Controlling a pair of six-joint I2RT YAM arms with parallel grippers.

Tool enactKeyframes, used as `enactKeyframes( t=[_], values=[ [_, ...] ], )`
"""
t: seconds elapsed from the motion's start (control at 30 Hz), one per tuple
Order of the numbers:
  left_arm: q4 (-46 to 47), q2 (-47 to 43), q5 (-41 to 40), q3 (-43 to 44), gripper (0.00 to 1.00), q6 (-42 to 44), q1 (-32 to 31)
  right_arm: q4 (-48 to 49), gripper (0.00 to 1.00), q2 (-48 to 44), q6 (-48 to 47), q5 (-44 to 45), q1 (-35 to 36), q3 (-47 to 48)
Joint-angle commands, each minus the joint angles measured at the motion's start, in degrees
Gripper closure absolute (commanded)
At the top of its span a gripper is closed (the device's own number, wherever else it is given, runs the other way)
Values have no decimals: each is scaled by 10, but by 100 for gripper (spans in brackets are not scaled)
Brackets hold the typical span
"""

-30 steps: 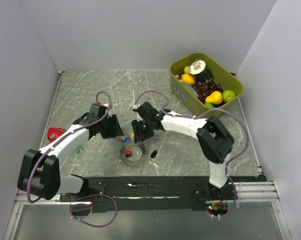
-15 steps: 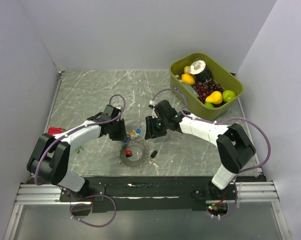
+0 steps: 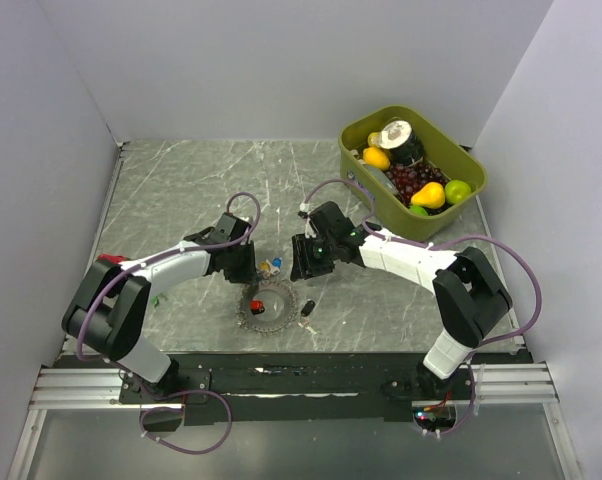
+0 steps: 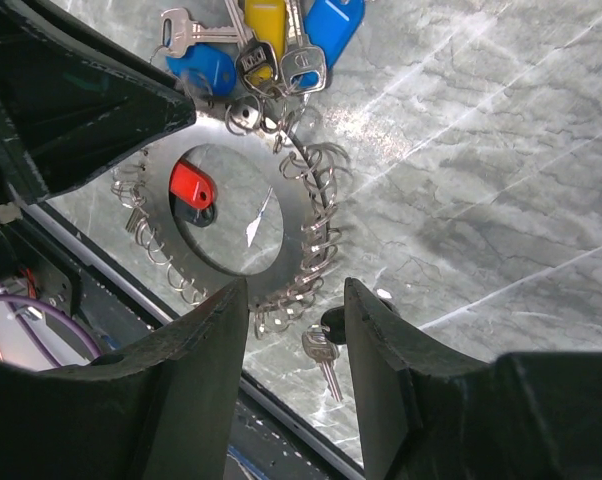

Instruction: Put the keys on the keyring

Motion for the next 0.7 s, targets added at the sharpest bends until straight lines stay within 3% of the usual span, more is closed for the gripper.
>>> enactKeyframes(
  t=[0.0, 0.27, 0.67],
  values=[
    [11, -5, -16, 12, 75, -8, -4, 8, 49, -32, -4, 6, -3, -3],
    [10, -51, -14, 8, 60, -8, -4, 10, 49, -26, -8, 0, -3, 4],
    [-11, -37, -36, 18, 68, -11, -4, 10, 49, -21, -10, -3, -3, 3]
  ],
)
